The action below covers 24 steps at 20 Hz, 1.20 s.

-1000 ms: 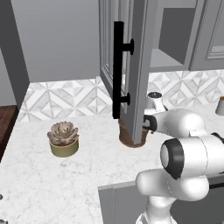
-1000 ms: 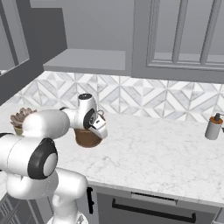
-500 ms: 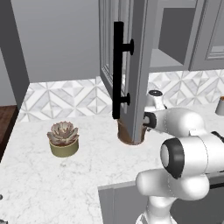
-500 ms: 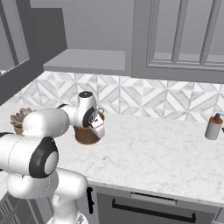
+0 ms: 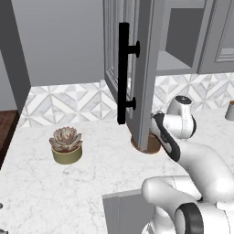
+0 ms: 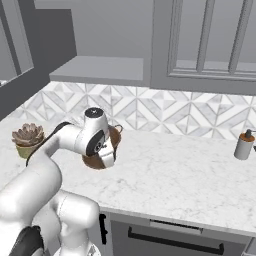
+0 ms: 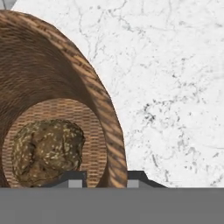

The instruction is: Open the cabinet, pick up the bread from the cabinet and place it in the basket. Then move the basket to the dining counter.

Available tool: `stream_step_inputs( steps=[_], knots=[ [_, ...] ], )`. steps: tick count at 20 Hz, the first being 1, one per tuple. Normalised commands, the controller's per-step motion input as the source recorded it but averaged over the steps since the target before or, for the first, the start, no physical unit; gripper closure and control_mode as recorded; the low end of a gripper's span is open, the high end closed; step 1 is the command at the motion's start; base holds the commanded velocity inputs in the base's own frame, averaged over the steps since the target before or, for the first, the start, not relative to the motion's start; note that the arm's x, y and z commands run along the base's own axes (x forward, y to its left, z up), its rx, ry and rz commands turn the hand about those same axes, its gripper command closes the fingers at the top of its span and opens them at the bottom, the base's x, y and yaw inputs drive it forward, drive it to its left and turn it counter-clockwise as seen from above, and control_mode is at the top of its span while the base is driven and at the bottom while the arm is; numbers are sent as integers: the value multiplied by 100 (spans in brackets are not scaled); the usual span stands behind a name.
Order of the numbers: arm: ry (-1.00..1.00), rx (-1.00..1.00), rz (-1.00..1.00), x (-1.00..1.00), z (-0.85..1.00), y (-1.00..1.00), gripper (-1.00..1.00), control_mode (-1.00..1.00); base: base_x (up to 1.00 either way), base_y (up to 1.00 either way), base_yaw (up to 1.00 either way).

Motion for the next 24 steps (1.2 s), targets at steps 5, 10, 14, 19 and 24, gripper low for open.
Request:
stream_step_inputs(
  steps=[5,10,14,19,24],
  knots=[
    [-8,0,-24,-79,92,1,100,-100,0,0,0],
    [3,0,-24,-71,77,0,100,-100,0,0,0],
    [5,0,-7,-8,48,0,100,-100,0,0,0],
    [1,0,-1,0,8,0,100,-100,0,0,0],
    [0,0,0,0,0,0,100,-100,0,0,0]
  ],
)
